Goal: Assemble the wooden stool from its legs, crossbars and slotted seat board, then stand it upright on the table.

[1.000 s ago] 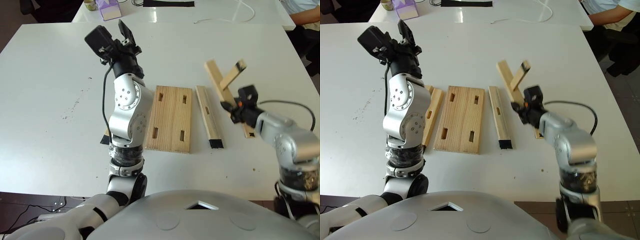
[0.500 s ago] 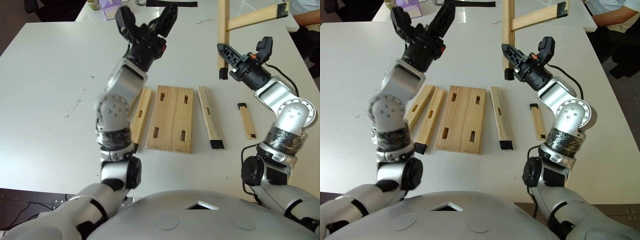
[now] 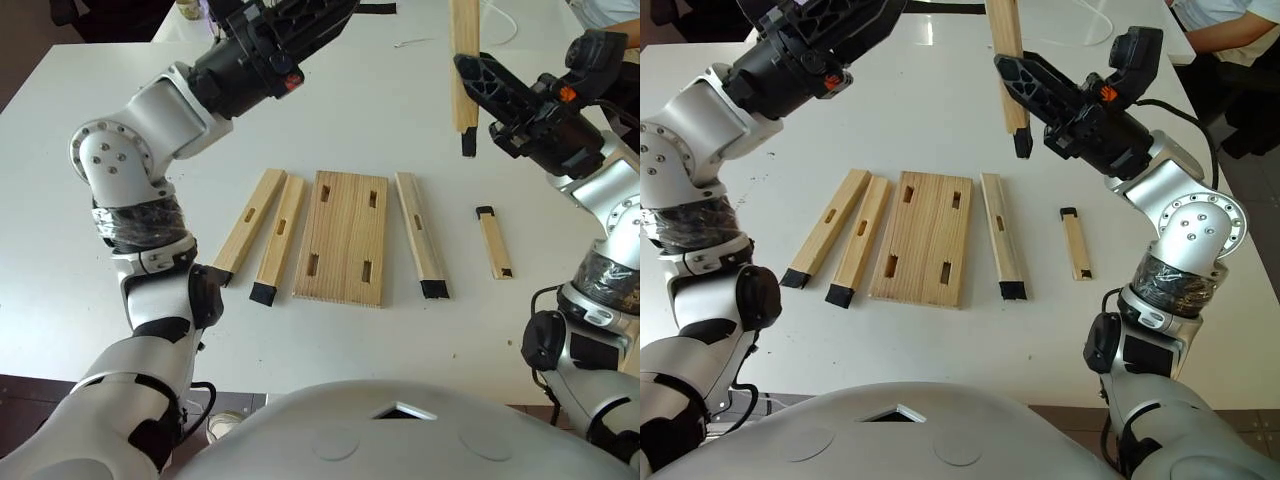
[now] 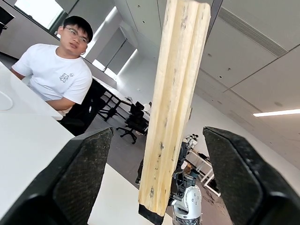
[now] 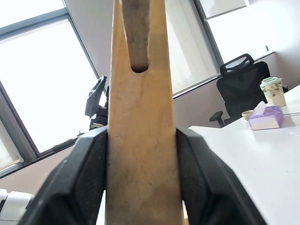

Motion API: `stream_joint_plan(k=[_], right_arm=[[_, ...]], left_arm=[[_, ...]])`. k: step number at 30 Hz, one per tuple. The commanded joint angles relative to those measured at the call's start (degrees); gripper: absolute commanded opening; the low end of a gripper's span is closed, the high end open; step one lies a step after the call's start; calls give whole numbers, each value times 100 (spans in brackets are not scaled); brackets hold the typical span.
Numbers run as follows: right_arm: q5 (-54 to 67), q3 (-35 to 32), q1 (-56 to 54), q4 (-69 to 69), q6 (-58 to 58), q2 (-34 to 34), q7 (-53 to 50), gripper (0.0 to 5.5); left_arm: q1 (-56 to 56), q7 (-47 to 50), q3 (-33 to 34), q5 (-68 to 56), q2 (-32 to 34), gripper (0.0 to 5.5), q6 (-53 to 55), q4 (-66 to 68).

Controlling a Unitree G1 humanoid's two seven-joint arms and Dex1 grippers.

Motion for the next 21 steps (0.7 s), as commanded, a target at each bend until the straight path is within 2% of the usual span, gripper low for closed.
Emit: stream_joint_plan(k=[1, 9, 18, 21], right_arm=[[157, 180, -75, -258, -117, -276, 199, 201], [401, 440, 211, -420, 16, -651, 389, 201], [522, 667, 424, -476, -29, -736, 416, 201], [598, 666, 429, -428, 18, -769, 382, 201]], left_arm=[[-569, -385, -254, 88, 137, 354, 253, 351], [-813, -919, -409, 221, 281, 354, 477, 362], [-802, -1348, -419, 505, 395, 354, 436, 281], [-778, -1434, -393, 590, 399, 319, 391, 218]])
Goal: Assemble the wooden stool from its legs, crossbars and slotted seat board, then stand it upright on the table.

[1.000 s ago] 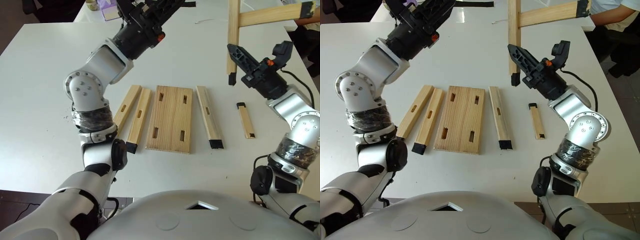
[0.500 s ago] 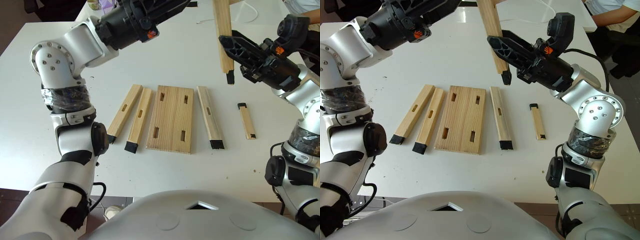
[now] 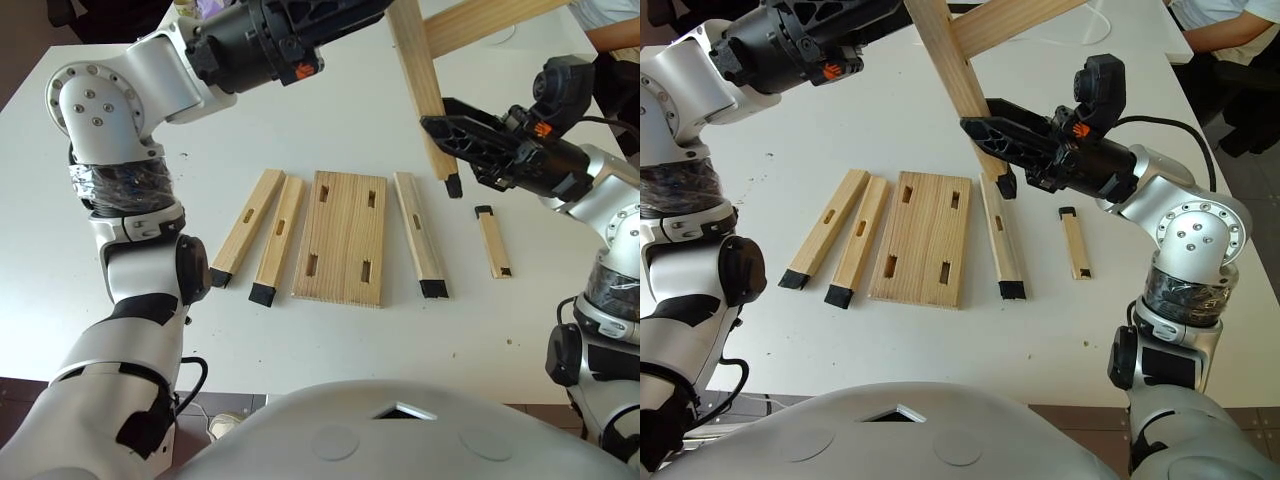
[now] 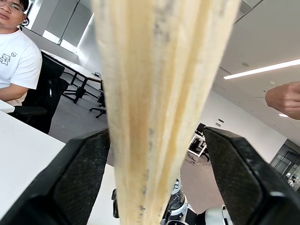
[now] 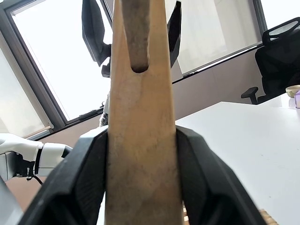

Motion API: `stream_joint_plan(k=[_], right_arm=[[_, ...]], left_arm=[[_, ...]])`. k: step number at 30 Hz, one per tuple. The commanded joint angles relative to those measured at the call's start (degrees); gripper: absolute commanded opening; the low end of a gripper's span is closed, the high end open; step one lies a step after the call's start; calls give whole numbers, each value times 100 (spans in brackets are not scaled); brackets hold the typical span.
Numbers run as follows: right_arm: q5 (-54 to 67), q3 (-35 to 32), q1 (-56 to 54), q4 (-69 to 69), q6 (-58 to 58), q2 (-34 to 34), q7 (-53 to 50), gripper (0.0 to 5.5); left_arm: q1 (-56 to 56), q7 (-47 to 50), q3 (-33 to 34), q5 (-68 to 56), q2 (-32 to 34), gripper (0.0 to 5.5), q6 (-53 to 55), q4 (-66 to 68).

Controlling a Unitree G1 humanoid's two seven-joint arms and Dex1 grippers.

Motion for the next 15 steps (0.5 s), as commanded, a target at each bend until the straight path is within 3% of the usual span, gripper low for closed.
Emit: stream_joint_plan(k=[1, 8, 15], right_arm=[[185, 19, 12, -25, 23, -133, -30, 201], [214, 133, 56, 13, 52, -313, 43, 201], [172, 311, 27, 23, 14, -395, 67, 201]], left_arm=[[-35, -152, 39, 156, 112, 304, -50, -156], [125, -233, 96, 270, 98, 209, -143, -352], [298, -386, 26, 422, 105, 207, -179, -576]])
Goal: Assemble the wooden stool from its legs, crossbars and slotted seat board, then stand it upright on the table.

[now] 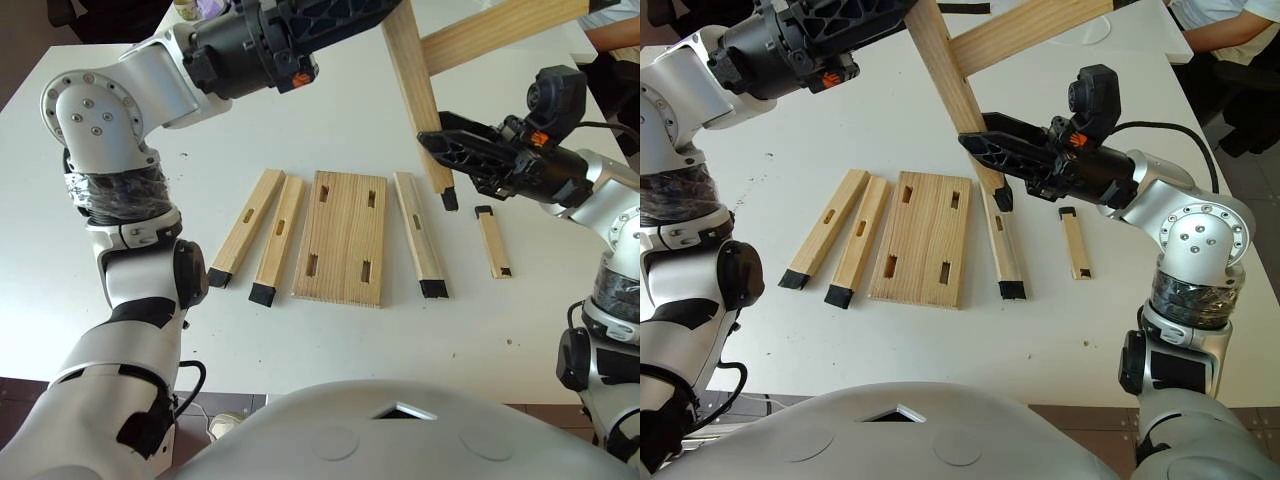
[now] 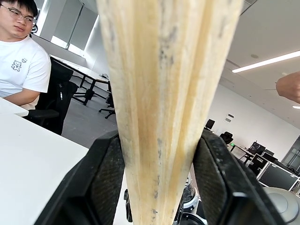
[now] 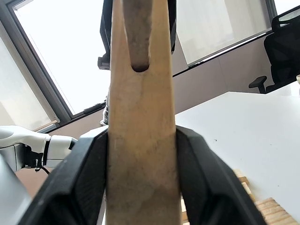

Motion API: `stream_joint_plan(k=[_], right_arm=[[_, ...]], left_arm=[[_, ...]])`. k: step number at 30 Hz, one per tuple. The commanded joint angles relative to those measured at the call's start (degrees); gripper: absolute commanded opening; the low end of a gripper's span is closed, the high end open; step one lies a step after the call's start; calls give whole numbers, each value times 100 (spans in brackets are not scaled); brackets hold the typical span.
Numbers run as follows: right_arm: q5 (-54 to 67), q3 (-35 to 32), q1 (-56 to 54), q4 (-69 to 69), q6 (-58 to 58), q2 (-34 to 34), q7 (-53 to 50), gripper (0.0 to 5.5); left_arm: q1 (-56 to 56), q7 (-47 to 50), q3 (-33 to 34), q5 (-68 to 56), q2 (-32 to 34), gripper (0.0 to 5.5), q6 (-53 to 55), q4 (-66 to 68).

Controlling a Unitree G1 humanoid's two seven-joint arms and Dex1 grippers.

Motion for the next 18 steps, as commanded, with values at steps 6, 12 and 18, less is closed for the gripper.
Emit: stream_joint_plan(k=[6, 12, 18], right_arm=[[-542, 92, 117, 101, -546, 47, -185, 277], [-1649, 242, 533, 516, -1162, -145, -454, 314], [-2356, -183, 520, 1573, -1771, -61, -936, 314]], left_arm=[[305, -61, -17, 504, 136, 206, -266, -359], [457, 373, -75, 1476, 230, 206, -768, -573], [718, 712, -137, 2464, 228, 204, -1322, -602]])
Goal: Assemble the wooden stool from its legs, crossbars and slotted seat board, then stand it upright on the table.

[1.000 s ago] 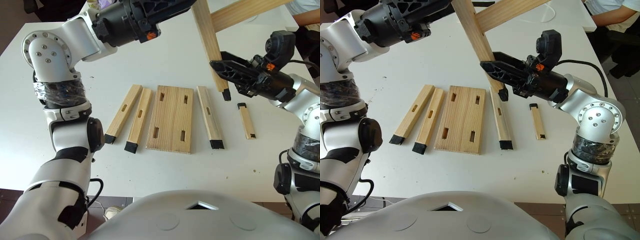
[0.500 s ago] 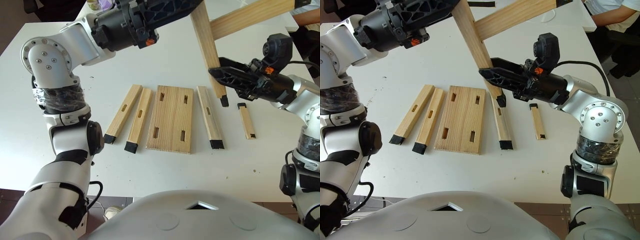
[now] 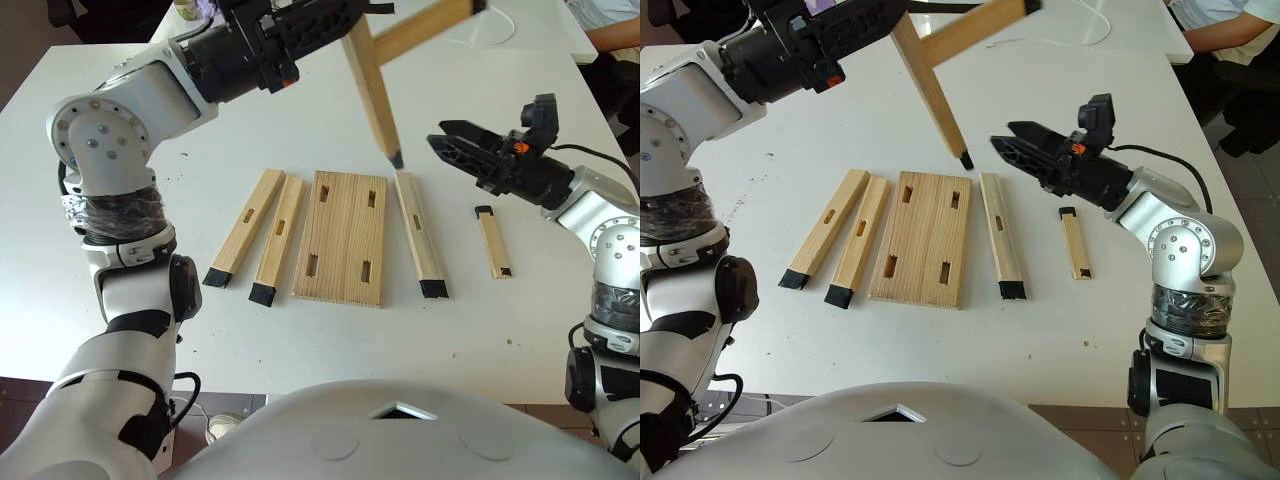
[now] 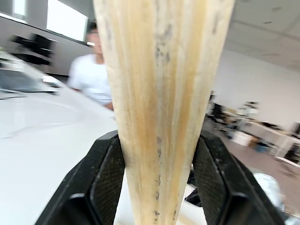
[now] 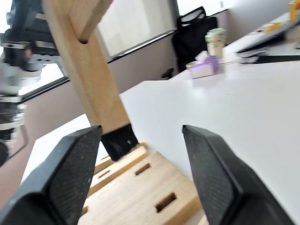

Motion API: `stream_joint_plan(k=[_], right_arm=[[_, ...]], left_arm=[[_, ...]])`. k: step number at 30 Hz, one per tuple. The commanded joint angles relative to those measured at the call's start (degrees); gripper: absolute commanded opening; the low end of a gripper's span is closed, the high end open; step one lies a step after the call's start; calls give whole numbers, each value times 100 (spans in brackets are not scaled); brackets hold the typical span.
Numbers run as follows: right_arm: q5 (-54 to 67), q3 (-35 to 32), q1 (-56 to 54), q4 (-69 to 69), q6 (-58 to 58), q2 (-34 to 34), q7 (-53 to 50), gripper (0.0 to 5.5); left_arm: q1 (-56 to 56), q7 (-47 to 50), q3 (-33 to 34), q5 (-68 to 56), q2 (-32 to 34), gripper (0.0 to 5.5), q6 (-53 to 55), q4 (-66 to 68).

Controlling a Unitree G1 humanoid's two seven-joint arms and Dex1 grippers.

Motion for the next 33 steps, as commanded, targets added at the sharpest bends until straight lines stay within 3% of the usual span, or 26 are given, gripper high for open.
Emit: stream_joint_plan(k=[1, 8, 12, 17, 19, 33], right_arm=[[-300, -333, -95, 583, -338, 64, -298, 314], [-528, -308, -231, 918, -485, 273, -455, 314], [-621, -304, -272, 1029, -488, 444, -630, 314], [-693, -280, -364, 1152, -511, 615, -672, 314], [-718, -242, -436, 1227, -531, 673, -659, 314], [-647, -541, -403, 1285, -682, 890, -818, 314]], left_arm=[[225, 76, -23, 546, 77, 204, -356, -82], [102, 429, -191, 1669, 142, 204, -735, 463], [-257, 1194, -863, 2936, 265, 204, -529, 962], [-650, 1023, -2055, 4705, 512, 204, -1772, 1454], [-777, 930, -2238, 5146, 542, 204, -2193, 1766], [-969, 465, -1719, 5363, 335, 204, -2123, 2431]])
